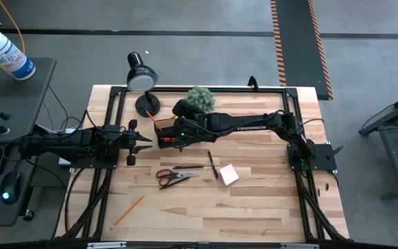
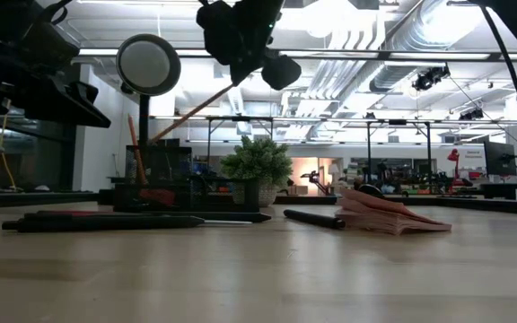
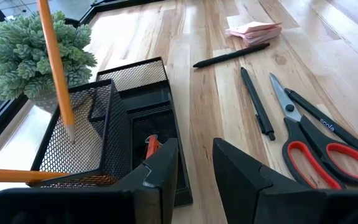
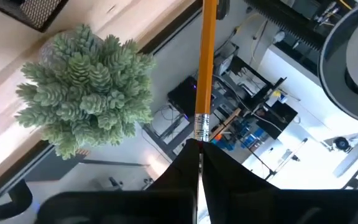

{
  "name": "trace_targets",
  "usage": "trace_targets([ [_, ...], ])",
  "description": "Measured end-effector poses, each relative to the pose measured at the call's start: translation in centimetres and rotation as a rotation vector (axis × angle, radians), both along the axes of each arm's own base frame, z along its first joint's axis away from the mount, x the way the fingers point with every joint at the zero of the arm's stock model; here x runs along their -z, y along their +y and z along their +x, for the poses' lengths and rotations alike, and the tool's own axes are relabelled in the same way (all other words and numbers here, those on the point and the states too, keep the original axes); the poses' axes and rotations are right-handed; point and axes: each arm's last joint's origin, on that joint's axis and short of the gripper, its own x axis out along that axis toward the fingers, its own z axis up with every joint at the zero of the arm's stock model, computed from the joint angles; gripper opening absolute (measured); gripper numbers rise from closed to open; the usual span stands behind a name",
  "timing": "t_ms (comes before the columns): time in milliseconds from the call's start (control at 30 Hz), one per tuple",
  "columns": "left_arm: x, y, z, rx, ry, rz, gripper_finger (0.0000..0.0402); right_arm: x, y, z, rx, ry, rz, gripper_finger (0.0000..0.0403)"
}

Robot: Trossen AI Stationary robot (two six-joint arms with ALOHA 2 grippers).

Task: Pick and place office supplies into organizer
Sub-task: Put the right pencil into the desktop organizer, then put the pencil into the desktop organizer

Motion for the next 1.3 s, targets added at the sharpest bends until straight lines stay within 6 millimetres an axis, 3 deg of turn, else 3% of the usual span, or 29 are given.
trace_targets([
  [433,0.0,0.0,0.0,0.0,0.0,0.0,0.009,3.9,-0.3,1.8,-0.051,0.149,-0.041,0.0],
  [767,0.0,0.0,0.0,0.002,0.001,0.005,0.009,3.8,-0.2,2.7,-0.122,0.101,-0.024,0.0005],
  [1300,0.0,0.0,0.0,0.003,0.001,0.007,0.009,3.6,-0.2,2.8,-0.01,-0.043,-0.02,0.0171],
])
